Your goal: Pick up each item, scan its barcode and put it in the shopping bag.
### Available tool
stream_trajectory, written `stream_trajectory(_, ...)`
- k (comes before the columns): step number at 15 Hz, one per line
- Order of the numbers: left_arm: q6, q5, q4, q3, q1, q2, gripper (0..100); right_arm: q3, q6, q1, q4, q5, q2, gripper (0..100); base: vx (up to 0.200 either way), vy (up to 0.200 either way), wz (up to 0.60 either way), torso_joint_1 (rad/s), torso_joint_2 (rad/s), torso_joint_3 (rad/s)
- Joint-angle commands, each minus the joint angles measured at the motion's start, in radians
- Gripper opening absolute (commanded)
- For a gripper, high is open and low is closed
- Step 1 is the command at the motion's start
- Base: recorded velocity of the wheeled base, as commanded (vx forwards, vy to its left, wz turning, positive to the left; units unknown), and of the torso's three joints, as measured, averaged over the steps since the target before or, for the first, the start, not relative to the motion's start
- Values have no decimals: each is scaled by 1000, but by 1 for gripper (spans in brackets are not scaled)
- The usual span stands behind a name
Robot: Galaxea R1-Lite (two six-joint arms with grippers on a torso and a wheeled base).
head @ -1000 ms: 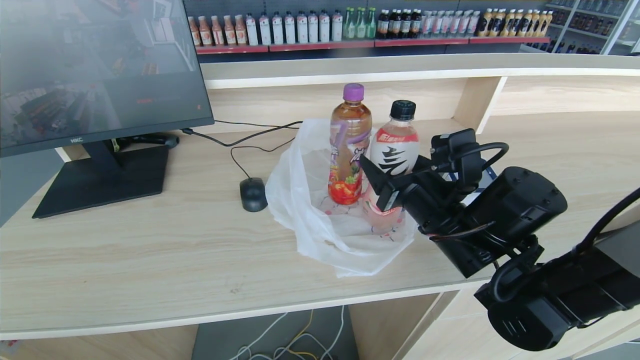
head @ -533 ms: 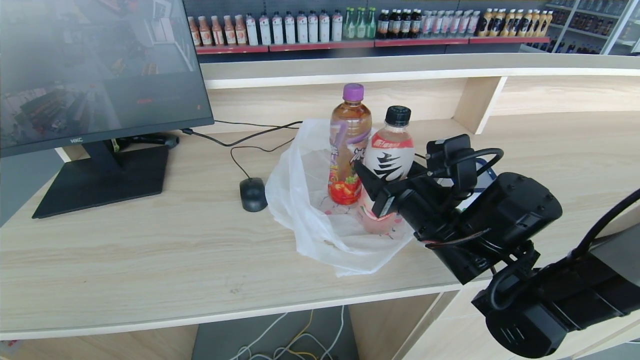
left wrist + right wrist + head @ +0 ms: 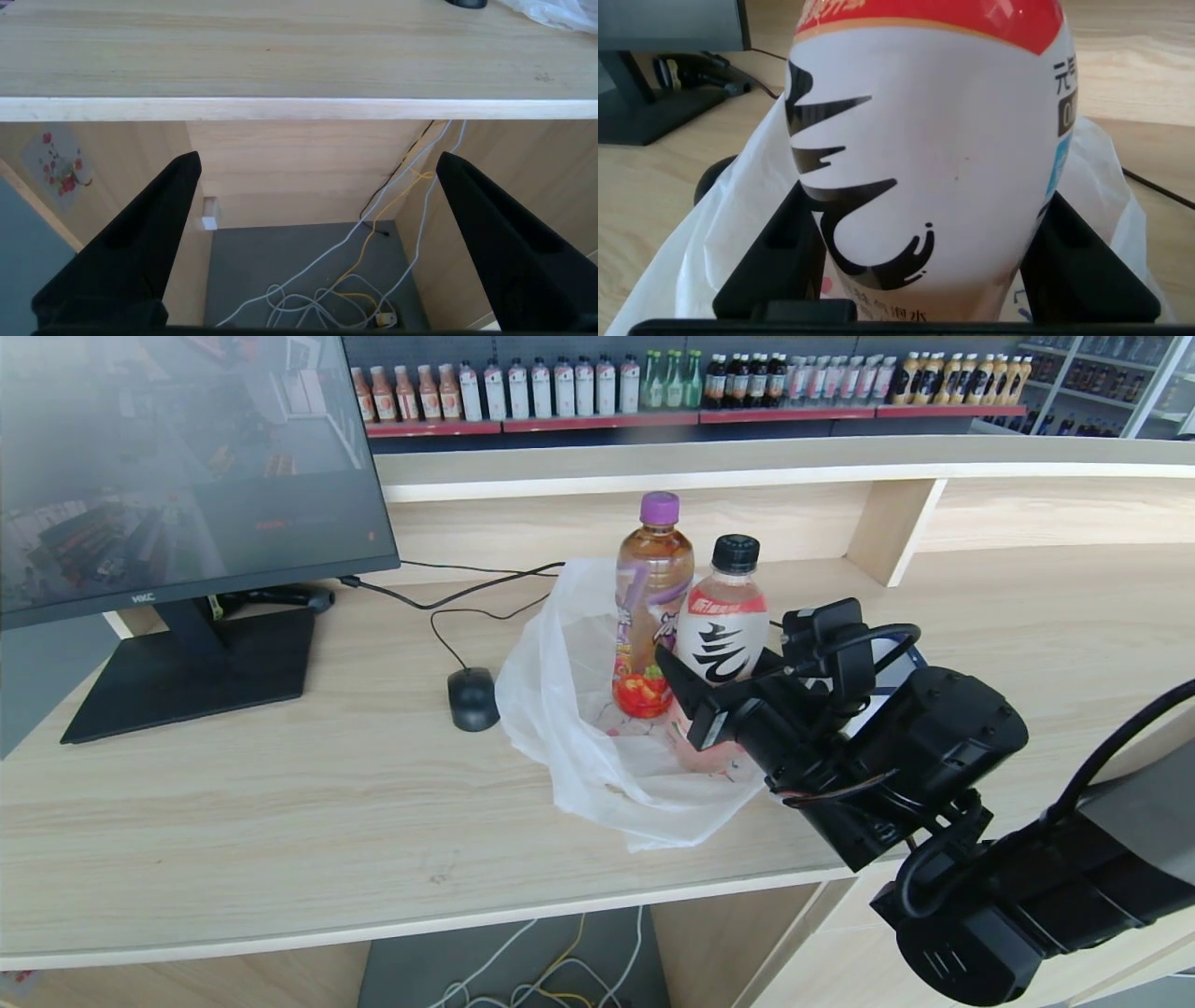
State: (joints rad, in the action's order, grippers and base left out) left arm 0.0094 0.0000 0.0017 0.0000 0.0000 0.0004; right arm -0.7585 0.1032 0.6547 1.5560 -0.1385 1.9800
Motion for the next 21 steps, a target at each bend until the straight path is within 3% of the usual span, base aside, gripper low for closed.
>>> stream_trajectory(1, 0, 0, 0, 0, 0, 0, 100, 2, 0, 0, -1, -1, 5, 0, 0, 0, 0, 0, 0, 0)
stream_trajectory(9, 0, 0, 0, 0, 0, 0, 100, 4, 0, 13, -1, -6, 2, 0, 0, 0, 0, 0, 0, 0)
stream_trajectory(10, 0, 0, 0, 0, 0, 0, 100, 5, 0, 13, -1, -6, 2, 100, 0, 0, 0, 0, 0, 0)
stream_trajectory(19, 0, 0, 0, 0, 0, 0, 100, 13, 0, 14, -1, -7, -23, 100, 0, 0, 0, 0, 0, 0)
stream_trajectory(21, 0, 0, 0, 0, 0, 0, 100, 87, 4, 26, -1, -7, -104, 100, 0, 0, 0, 0, 0, 0)
